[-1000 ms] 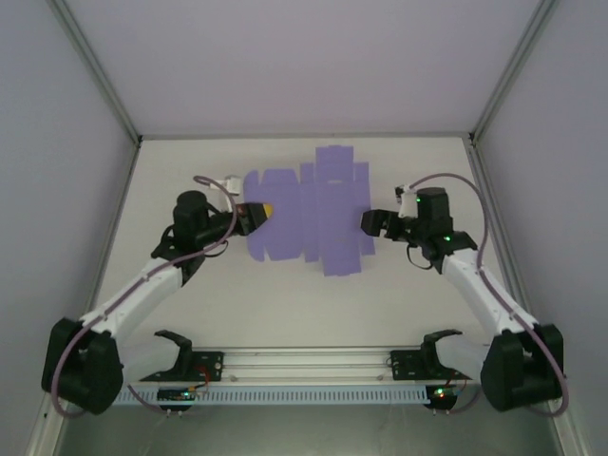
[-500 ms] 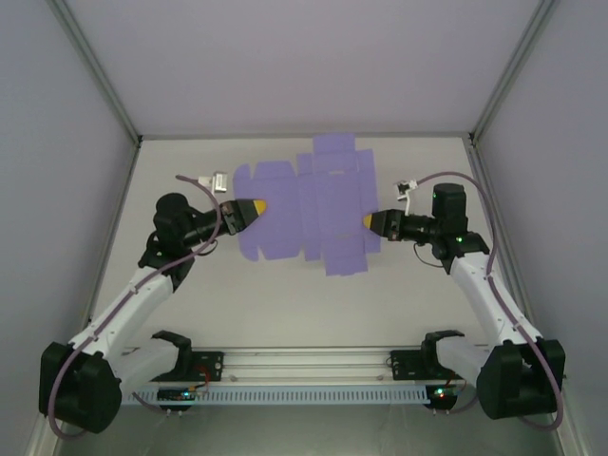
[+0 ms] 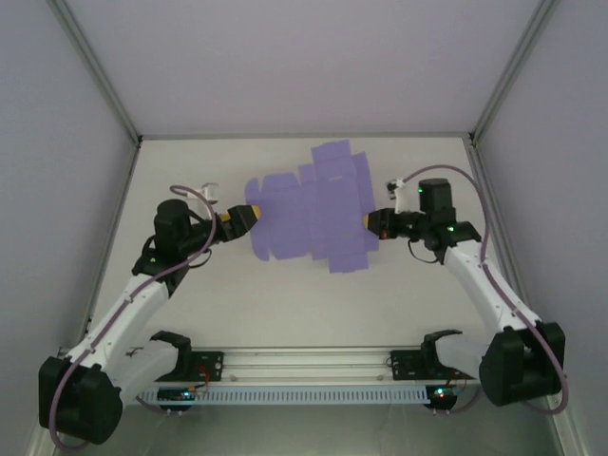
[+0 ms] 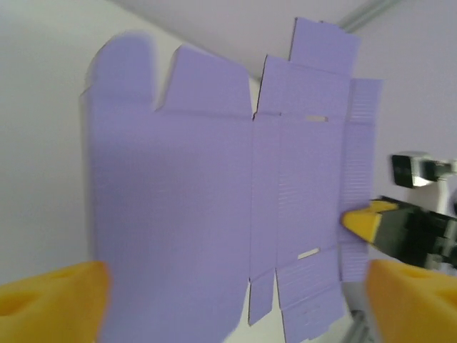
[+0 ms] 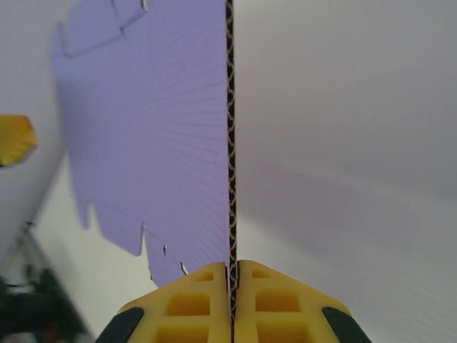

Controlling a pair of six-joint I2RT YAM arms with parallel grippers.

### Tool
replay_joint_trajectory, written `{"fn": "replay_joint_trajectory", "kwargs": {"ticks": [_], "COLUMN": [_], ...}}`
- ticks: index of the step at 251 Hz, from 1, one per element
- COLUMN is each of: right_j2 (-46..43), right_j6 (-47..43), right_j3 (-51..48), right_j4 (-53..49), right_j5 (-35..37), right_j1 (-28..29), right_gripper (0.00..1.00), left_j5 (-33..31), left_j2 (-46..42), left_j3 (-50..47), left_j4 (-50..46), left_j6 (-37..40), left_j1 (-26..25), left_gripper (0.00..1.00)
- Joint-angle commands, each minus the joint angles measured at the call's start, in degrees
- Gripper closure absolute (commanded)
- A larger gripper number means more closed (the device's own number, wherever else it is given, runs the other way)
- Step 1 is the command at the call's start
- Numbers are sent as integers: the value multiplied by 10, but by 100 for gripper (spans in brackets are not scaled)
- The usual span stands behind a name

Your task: Assemble paper box

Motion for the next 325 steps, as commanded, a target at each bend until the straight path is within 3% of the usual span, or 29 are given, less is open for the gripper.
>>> {"fn": "replay_joint_trajectory", "kwargs": {"ticks": [1, 33, 74, 111, 173, 227, 259, 325], "right_j2": [56, 129, 225, 284, 282, 285, 293, 296], "right_j6": [-76, -146, -246, -334, -498, -553, -569, -581], "right_j3": [20, 37, 70, 80, 18, 1, -16, -17], "right_j4": [-43, -19, 23, 108, 298, 341, 391, 409], "right_j5": [172, 248, 452, 573, 559, 550, 556, 539], "right_j1": [50, 88, 153, 198, 263, 299, 303, 305], "right_gripper": [100, 100, 97, 94, 94, 95, 95, 95], "left_j5": [-91, -65, -47, -30, -15, 29, 69, 75], "left_j2": [1, 32, 82, 120, 207, 327, 386, 444], "left_j3": [9, 14, 31, 59, 152, 269, 322, 357], "left_j4": [-129, -139, -137, -131, -124, -145, -154, -192], "left_j6": [44, 51, 56, 71, 73, 75, 79, 101], "left_j1": [3, 2, 1, -3, -4, -9, -24, -57], "left_gripper": [0, 0, 0, 0, 0, 0, 13, 38]}}
